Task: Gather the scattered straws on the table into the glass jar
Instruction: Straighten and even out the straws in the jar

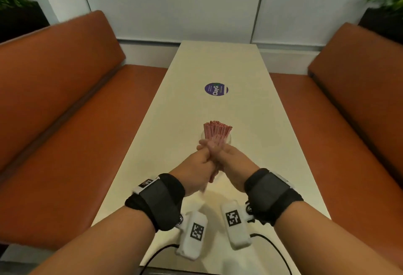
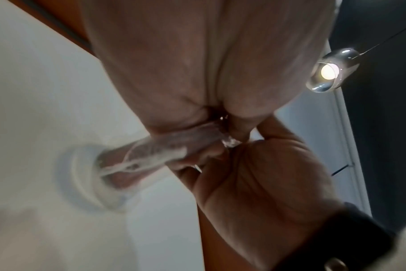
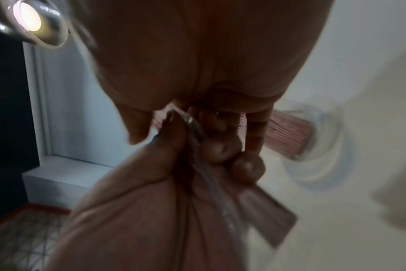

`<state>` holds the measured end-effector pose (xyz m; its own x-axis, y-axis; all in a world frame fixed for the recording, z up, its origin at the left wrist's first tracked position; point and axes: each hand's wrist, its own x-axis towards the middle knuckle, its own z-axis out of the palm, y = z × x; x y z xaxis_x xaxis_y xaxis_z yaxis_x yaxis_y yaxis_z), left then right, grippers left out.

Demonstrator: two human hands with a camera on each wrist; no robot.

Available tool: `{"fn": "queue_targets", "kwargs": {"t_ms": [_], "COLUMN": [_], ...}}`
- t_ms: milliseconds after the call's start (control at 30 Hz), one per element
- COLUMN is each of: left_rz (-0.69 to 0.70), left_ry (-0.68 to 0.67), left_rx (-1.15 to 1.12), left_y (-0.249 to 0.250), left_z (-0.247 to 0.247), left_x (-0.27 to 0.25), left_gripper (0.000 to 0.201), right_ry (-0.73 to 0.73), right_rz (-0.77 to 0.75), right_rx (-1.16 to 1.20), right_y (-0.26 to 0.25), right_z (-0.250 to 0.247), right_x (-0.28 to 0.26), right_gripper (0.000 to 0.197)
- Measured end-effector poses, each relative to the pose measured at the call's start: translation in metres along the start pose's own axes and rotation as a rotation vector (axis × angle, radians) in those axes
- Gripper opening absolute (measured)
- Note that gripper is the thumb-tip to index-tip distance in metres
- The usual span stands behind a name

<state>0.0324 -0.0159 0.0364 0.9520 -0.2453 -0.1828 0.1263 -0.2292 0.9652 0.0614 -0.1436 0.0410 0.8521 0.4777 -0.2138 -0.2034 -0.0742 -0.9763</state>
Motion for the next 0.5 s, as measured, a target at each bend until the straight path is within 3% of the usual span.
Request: {"fn": "queue_targets", "kwargs": {"t_ms": [67, 200, 367, 433, 500], "left_rz": [-0.011, -0.123, -0.019, -0.013, -0.041], "left_ry": [-0.033, -0.142, 0.063, -0.001, -0.038], "left_rx": [-0.018, -0.203, -0.342, -0.199, 0.144], "left_y": [0.003, 0.003, 0.022, 0.026, 0.027], "left_z": [0.01, 0.027, 0.051, 0.05, 0.032], "left_x": [-0.003, -0.014, -0.008, -0.012, -0.015], "left_gripper": [0.013, 0.015, 0.019, 0.018, 0.018], "right_ry": [0.013, -0.028, -0.163, -0.144, -0.159], "right_rz": [-0.028, -0.058, 0.026, 0.025, 0.02], "right_rx": [0.007, 0.076, 0.043, 0.028, 0.058], "right_y": [-0.006, -0.015, -0.012, -0.013, -0.017], "right_z": [-0.011, -0.04, -0.037, -0.046, -0.055], "right_x": [-0.004, -0.008, -0.026, -0.028, -0.03], "right_gripper": [0.037, 0.049, 0.061, 0.06, 0.058]}}
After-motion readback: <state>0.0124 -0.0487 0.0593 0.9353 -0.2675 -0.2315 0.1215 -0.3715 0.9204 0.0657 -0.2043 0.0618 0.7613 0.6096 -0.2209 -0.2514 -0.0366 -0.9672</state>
